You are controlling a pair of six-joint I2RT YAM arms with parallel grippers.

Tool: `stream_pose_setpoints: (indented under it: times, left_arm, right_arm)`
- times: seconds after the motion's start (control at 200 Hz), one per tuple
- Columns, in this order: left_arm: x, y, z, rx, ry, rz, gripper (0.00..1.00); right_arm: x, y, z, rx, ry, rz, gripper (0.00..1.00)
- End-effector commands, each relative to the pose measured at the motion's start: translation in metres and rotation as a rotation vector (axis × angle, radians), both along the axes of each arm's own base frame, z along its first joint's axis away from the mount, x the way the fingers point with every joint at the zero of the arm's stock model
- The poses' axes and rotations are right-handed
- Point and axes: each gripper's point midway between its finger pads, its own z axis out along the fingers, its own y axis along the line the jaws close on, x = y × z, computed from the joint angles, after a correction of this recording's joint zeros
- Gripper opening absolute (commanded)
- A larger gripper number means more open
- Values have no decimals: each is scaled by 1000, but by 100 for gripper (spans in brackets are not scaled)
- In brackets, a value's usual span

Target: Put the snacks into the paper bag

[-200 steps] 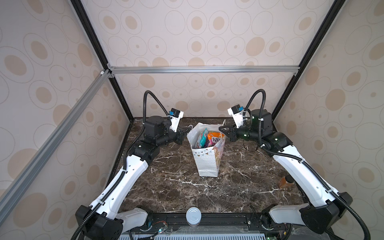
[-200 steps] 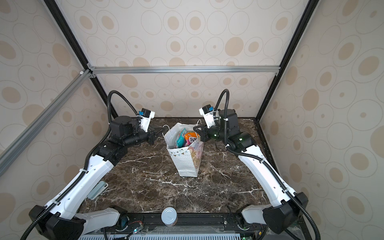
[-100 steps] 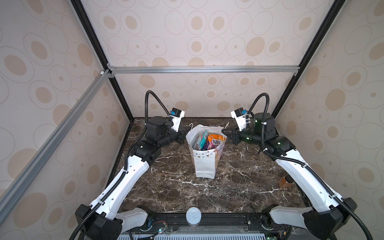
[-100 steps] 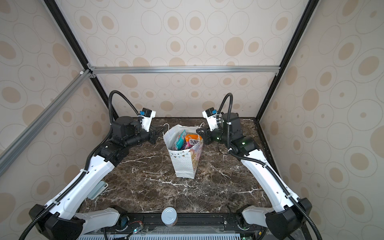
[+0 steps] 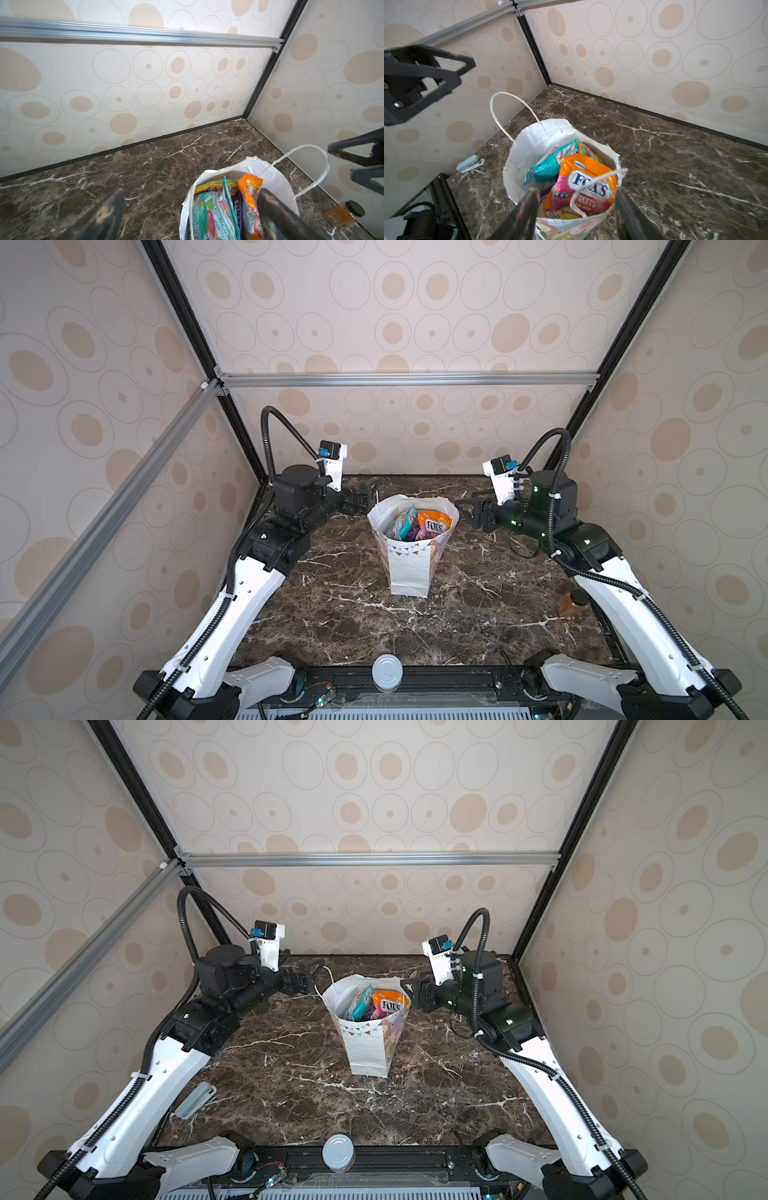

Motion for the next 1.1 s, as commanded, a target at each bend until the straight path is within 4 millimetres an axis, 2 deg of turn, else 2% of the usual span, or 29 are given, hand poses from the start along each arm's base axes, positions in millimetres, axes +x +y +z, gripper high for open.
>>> stream_pose_setpoints:
  times: [0.0,0.11,0.245,0.43,0.56,0.66,0.825,0.9,0.995,1.095]
  left_arm:
    - [-12,35,24,5,-42,161,100]
    - [-14,61,25,37,-38,289,100]
    - [-16,91,20,88,-28,447,100]
    - [-22,134,-4,133,-35,668,100]
    - [-26,162,-46,138,-36,817,100]
    - [-29,183,-86,126,-41,915,100]
    - [-26,209,-162,139,-59,988,100]
    - [-24,213,-186,128,-113,980,100]
    - [-28,219,-215,124,-162,960,100]
    - [-26,226,-241,127,-130,944,100]
  right_arm:
    - [-6,-33,14,-60,-26,-142,66]
    - [-12,-53,17,-86,-25,-229,71]
    - [-20,-84,6,-143,-2,-365,73]
    - [-36,-122,-12,-196,-39,-522,78]
    - [-47,-151,-25,-236,-82,-647,92]
    - [-50,-174,-48,-302,-128,-755,95]
    - [-40,-188,-108,-358,-210,-851,98]
    - [-33,-188,-130,-318,-239,-874,99]
    - [-25,-199,-156,-291,-253,-957,99]
    - [-12,-205,-197,-294,-189,-967,99]
